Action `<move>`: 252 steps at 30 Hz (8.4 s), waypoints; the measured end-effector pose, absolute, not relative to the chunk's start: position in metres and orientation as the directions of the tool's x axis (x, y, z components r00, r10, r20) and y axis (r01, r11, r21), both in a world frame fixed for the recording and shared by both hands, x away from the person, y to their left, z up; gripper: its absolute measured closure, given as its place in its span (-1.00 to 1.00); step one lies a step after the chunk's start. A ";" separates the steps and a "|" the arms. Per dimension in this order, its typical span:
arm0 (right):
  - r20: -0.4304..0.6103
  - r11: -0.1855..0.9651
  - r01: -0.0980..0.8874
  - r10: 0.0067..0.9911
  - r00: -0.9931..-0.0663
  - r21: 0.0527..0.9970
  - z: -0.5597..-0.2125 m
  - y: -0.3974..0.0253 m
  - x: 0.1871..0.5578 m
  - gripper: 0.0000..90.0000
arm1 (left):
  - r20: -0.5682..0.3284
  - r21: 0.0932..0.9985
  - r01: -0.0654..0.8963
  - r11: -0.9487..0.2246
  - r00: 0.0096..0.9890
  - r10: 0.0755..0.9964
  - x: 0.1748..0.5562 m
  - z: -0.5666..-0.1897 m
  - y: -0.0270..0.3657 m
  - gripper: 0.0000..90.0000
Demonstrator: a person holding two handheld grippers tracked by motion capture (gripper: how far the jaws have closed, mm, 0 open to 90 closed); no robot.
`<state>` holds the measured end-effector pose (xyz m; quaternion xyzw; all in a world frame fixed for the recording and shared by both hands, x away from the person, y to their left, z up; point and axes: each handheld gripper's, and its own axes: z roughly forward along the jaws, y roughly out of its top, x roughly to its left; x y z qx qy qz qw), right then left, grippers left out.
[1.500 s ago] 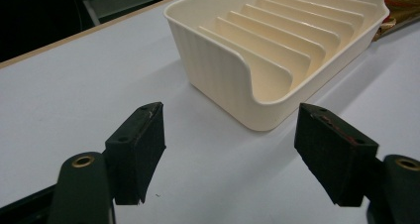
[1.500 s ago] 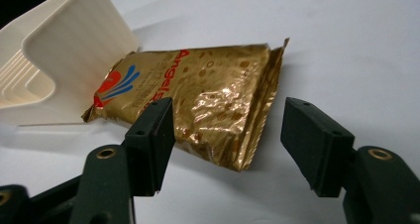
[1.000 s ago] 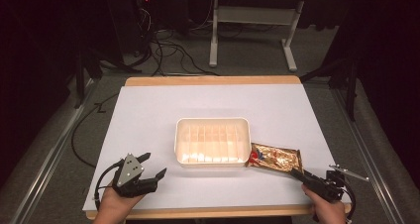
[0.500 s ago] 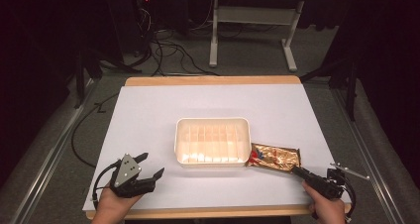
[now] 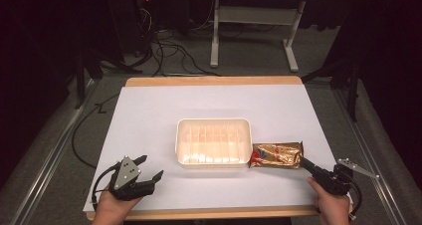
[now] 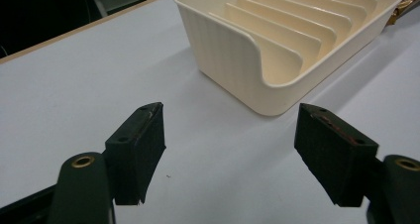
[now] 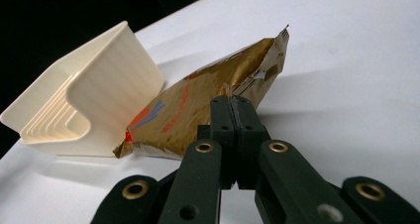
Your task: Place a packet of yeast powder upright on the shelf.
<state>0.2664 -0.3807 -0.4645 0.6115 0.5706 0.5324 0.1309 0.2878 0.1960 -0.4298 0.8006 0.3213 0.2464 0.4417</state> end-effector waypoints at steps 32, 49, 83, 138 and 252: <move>0.345 -0.219 0.344 0.865 -0.364 0.913 -0.420 -0.363 0.277 1.00 | 0.109 0.888 0.312 -0.338 0.571 0.814 0.263 -0.425 0.236 -0.37; 0.312 -0.218 0.260 0.857 -0.410 0.941 -0.402 -0.362 0.272 1.00 | 0.103 0.909 0.283 -0.306 0.558 0.823 0.257 -0.423 0.235 -0.36; 0.243 -0.173 0.189 0.851 -0.465 0.967 -0.382 -0.355 0.269 1.00 | 0.111 0.910 0.276 -0.309 0.556 0.823 0.257 -0.422 0.235 -0.36; 0.160 -0.085 0.140 0.671 -0.724 0.987 -0.295 -0.242 0.305 1.00 | 0.083 0.918 0.287 -0.274 0.534 0.841 0.252 -0.421 0.244 -0.36; 0.136 0.089 0.320 0.776 -0.616 0.943 -0.369 -0.245 0.348 0.99 | 0.096 0.904 0.301 -0.304 0.550 0.830 0.252 -0.424 0.245 -0.36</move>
